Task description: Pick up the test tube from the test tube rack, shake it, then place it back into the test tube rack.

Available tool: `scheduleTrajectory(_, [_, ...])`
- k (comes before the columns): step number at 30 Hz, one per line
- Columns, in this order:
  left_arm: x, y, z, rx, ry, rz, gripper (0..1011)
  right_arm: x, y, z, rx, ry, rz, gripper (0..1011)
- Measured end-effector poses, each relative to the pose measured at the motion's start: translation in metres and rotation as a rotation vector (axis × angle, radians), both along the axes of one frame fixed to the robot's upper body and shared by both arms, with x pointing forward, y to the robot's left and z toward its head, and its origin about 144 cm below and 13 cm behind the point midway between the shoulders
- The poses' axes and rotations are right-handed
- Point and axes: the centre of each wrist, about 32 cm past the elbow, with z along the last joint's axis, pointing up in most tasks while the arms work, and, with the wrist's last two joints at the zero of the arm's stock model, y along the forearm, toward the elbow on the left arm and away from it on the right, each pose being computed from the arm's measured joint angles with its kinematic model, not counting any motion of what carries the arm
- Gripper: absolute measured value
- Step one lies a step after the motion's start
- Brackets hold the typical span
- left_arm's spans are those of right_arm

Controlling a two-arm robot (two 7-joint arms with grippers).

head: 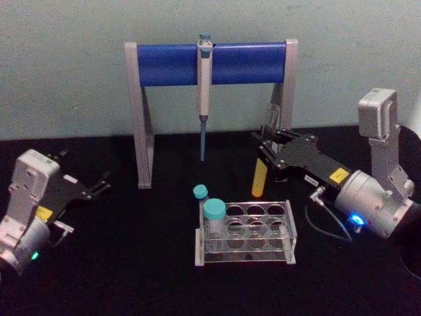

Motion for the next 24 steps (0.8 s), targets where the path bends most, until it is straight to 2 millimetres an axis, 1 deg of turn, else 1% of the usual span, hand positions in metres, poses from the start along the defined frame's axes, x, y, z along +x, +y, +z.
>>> scheduleTrajectory(10, [0.000, 0.000, 0.000, 0.000, 0.000, 0.000, 1010, -0.012, -0.003, -0.004, 0.005, 0.014, 0.011, 232])
scheduleTrajectory(24, [0.000, 0.000, 0.000, 0.000, 0.000, 0.000, 1010, -0.013, -0.001, -0.015, -0.002, 0.046, 0.005, 232])
